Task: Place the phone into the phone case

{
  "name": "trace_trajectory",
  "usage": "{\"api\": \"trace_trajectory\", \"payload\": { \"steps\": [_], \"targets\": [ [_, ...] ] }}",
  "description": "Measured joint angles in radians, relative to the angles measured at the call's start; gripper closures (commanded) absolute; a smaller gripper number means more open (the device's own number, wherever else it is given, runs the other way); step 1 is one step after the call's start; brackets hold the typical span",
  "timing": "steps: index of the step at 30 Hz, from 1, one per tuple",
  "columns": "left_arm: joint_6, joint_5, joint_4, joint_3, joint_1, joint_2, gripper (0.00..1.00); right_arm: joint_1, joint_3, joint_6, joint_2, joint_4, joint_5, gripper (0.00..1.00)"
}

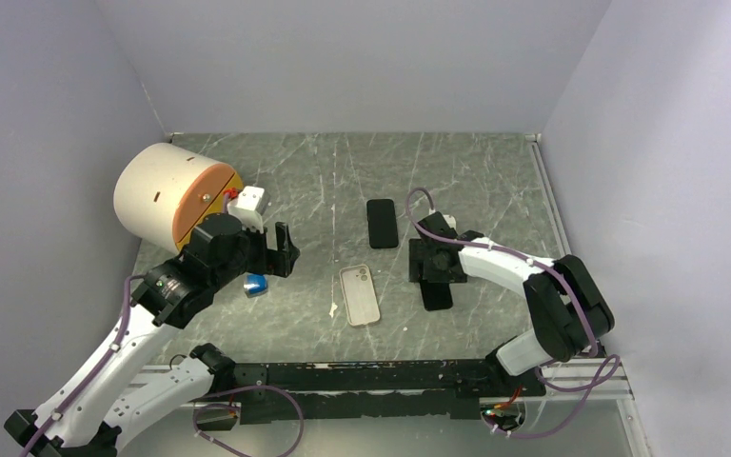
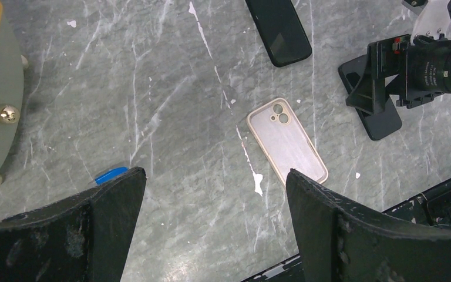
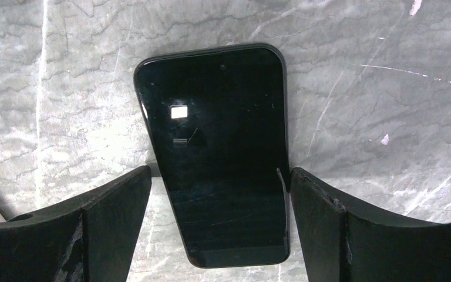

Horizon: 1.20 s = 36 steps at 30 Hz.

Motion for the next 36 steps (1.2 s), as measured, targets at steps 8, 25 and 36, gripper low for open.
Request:
{"api": "trace_trajectory", "payload": {
  "steps": [8,25,36],
  "targets": [
    [0.0,0.0,0.0,0.0,0.0,0.0,0.06,0.001,-0.011,-0.016,-0.018,0.0,-0.03,0.19],
    [-0.001,0.0,0.0,0.0,0.0,0.0,0.06,0.044,-0.028,0.003,-0.03,-0.002,0.005,0.25],
    [-0.001,-0.007,0.0,0.0,0.0,-0.002,0.06,0.087,-0.028,0.048,-0.029,0.01,0.042,0.44]
  ]
}}
